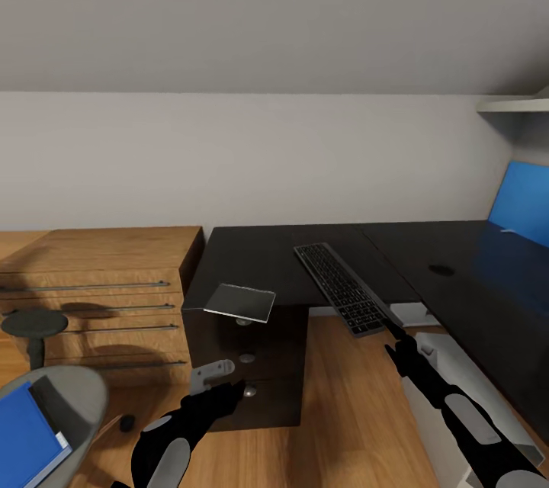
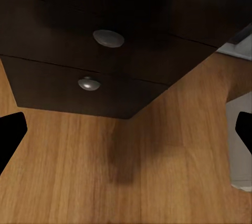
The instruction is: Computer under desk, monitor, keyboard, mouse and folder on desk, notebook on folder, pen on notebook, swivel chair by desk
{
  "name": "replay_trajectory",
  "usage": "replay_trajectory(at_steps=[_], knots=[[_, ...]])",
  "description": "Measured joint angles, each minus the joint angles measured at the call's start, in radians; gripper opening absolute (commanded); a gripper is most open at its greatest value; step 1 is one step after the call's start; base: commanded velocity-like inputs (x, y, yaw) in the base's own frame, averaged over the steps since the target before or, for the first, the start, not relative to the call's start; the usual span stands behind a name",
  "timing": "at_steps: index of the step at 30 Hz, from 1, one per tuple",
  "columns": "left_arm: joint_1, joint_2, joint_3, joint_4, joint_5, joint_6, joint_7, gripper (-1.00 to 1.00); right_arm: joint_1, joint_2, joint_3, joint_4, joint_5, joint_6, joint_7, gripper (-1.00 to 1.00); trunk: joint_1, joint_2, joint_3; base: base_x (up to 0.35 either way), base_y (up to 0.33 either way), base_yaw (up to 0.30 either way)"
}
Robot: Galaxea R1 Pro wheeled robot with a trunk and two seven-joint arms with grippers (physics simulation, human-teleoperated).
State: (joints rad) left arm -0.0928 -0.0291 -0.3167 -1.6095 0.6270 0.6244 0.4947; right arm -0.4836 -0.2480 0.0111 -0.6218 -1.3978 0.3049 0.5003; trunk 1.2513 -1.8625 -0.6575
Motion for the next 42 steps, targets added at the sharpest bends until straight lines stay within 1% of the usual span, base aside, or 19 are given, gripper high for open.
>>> replay_trajectory(at_steps=[24, 25, 42], knots=[[0.000, 0.000, 0.000, 0.001, 0.002, 0.000, 0.000, 1.00, 0.000, 0.000, 0.001, 0.000, 0.002, 0.000, 0.000, 1.00, 0.000, 0.000, 0.000, 0.027, 0.022, 0.000], [0.000, 0.000, 0.000, 0.002, 0.002, 0.000, 0.000, 1.00, 0.000, 0.000, 0.001, 0.000, 0.003, 0.000, 0.000, -1.00, 0.000, 0.000, 0.000, 0.001, 0.001, 0.000], [0.000, 0.000, 0.000, 0.002, 0.003, 0.001, 0.000, 1.00, 0.000, 0.000, 0.002, -0.002, 0.003, 0.000, 0.003, -1.00, 0.000, 0.000, 0.000, 0.000, 0.000, 0.000]])
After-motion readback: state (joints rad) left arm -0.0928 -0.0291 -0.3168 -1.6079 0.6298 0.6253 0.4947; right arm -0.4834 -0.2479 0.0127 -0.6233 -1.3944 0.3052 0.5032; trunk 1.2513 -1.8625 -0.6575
